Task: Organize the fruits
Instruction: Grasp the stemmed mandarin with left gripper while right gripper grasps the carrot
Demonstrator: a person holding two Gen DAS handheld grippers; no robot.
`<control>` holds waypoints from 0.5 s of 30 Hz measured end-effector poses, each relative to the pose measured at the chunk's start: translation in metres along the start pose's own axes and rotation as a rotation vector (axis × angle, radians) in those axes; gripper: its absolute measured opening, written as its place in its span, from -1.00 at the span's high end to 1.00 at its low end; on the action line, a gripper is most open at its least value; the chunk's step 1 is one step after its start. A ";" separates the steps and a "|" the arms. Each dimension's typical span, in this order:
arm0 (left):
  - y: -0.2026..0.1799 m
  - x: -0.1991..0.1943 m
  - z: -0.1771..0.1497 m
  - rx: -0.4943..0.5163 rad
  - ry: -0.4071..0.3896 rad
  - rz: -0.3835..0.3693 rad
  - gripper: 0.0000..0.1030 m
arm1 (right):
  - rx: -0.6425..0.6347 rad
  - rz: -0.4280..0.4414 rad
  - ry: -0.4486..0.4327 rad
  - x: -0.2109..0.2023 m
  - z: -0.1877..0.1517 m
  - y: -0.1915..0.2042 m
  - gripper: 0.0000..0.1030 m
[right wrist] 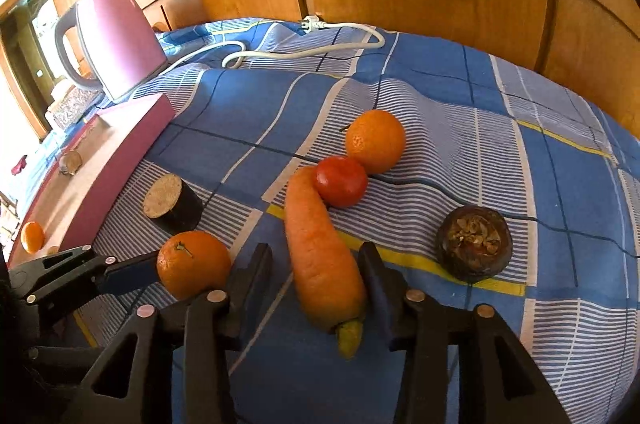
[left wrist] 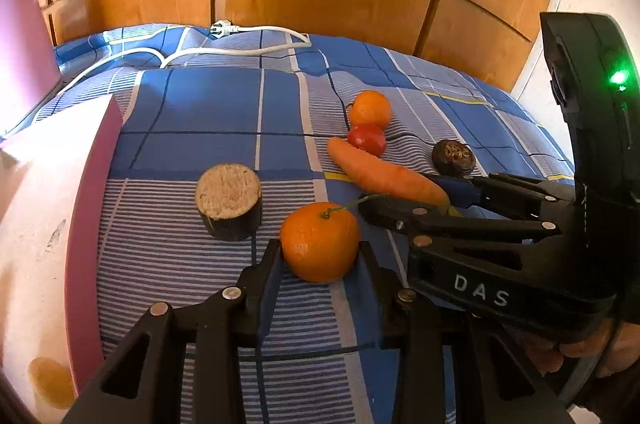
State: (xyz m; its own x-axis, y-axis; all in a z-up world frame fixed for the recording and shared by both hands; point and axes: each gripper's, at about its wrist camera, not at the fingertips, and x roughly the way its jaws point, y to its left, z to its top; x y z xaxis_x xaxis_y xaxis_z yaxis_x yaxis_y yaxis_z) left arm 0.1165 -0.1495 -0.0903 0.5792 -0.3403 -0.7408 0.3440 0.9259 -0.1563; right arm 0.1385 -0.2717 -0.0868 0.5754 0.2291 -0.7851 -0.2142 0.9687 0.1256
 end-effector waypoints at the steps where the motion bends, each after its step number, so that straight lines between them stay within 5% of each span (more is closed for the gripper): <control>1: 0.000 0.000 0.000 0.003 -0.003 0.003 0.29 | 0.002 -0.009 -0.002 0.000 0.000 0.000 0.29; 15: -0.001 -0.013 -0.013 0.024 -0.002 0.013 0.32 | 0.024 -0.053 0.003 -0.027 -0.027 0.006 0.43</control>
State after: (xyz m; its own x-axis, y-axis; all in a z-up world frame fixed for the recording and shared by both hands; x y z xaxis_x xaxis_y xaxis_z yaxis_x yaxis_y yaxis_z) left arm 0.0988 -0.1439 -0.0892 0.5853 -0.3284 -0.7414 0.3538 0.9261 -0.1309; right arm 0.0998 -0.2746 -0.0811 0.5828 0.1775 -0.7930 -0.1646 0.9814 0.0986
